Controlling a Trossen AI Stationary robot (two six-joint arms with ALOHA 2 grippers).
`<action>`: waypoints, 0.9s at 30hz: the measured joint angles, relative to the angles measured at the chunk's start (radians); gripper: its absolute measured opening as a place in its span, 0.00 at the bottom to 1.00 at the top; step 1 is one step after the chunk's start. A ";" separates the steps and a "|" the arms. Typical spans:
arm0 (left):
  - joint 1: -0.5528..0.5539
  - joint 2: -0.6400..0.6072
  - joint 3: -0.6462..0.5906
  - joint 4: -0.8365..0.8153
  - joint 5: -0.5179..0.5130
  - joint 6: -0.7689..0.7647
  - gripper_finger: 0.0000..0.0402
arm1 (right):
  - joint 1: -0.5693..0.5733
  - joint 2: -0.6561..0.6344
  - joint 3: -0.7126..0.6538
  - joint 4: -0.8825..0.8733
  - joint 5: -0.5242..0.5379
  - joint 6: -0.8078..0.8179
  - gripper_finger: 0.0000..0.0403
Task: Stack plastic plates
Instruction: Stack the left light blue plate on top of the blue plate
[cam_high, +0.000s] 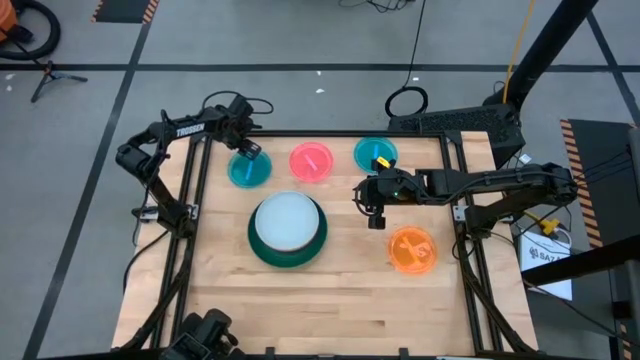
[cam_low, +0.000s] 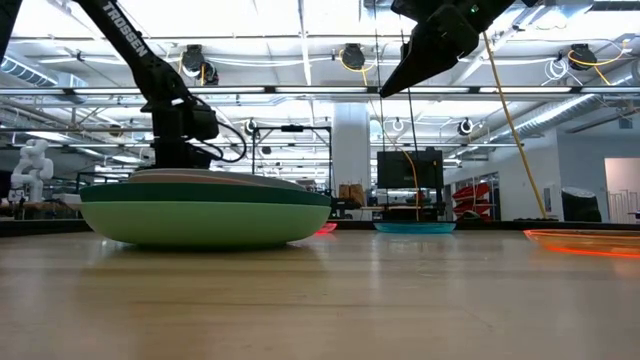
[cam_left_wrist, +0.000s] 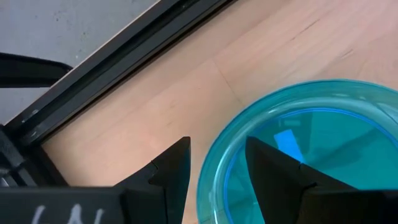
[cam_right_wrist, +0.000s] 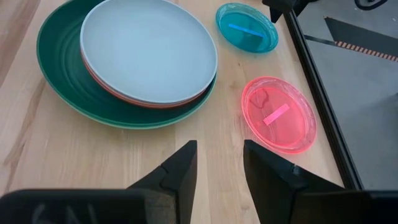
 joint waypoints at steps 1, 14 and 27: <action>0.000 0.000 0.000 0.001 0.000 0.000 0.40 | 0.000 0.000 0.000 0.000 0.000 0.000 0.30; 0.000 0.000 0.000 0.004 -0.001 0.017 0.40 | 0.000 0.000 0.000 0.000 0.000 0.000 0.30; -0.001 0.080 0.000 0.000 -0.003 0.059 0.40 | 0.000 0.000 0.000 0.000 0.000 0.003 0.30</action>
